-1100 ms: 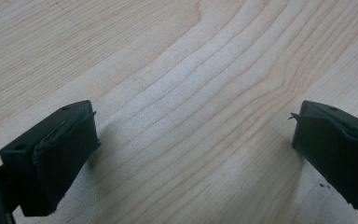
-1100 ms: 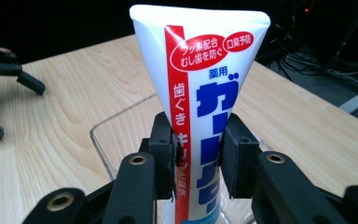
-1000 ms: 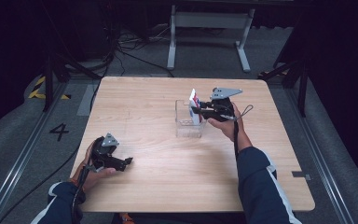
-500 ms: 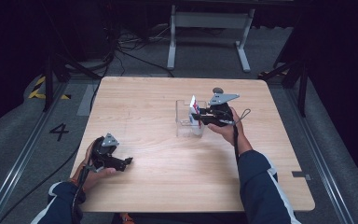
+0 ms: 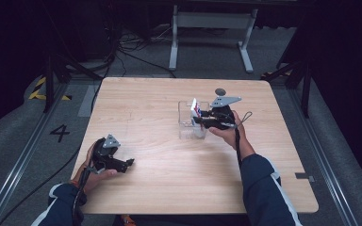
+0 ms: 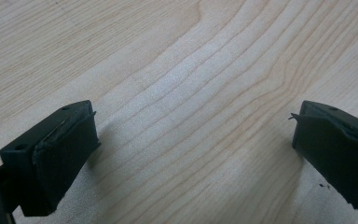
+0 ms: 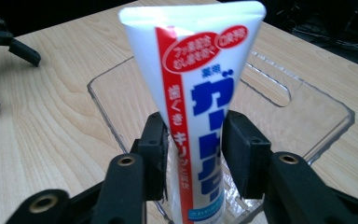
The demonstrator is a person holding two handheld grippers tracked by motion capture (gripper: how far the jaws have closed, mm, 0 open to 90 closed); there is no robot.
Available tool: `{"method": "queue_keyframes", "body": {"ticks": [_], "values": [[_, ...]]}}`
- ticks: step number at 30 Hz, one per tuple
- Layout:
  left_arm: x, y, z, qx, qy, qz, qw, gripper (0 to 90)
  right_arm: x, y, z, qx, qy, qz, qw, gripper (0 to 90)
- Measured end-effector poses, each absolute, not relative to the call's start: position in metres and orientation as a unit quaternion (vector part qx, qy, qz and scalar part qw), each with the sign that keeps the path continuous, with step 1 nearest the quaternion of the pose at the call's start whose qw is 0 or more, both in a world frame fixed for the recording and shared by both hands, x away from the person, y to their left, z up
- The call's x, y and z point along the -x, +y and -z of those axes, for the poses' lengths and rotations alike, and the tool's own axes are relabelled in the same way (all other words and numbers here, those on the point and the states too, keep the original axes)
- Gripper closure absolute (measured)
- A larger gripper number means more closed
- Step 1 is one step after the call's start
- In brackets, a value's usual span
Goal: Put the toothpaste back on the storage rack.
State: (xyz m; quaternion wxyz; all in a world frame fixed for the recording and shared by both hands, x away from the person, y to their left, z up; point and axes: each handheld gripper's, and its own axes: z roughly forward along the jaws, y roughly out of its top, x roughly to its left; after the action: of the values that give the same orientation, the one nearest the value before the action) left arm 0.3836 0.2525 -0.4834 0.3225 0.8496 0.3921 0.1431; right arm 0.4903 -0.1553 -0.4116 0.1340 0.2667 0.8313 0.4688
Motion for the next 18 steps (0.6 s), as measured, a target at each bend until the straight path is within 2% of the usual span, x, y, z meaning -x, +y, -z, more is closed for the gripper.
{"method": "queue_keyframes", "body": {"ticks": [6,7,8,18], "values": [[-0.3837,0.2526,0.4834,-0.850,0.392,-0.143,0.323,0.5,-0.4890,-0.1542,0.4116,-0.270,0.830,-0.469,0.137,60.9],[-0.3836,0.2526,0.4834,-0.850,0.392,-0.143,0.322,0.5,-0.4891,-0.1539,0.4117,-0.270,0.831,-0.466,0.139,63.1],[-0.3836,0.2526,0.4834,-0.850,0.392,-0.143,0.323,0.5,-0.4889,-0.1534,0.4118,-0.268,0.832,-0.466,0.136,60.1],[-0.3837,0.2526,0.4834,-0.850,0.391,-0.143,0.323,0.4,-0.4840,-0.1531,0.4078,-0.267,0.834,-0.460,0.149,58.3]]}}
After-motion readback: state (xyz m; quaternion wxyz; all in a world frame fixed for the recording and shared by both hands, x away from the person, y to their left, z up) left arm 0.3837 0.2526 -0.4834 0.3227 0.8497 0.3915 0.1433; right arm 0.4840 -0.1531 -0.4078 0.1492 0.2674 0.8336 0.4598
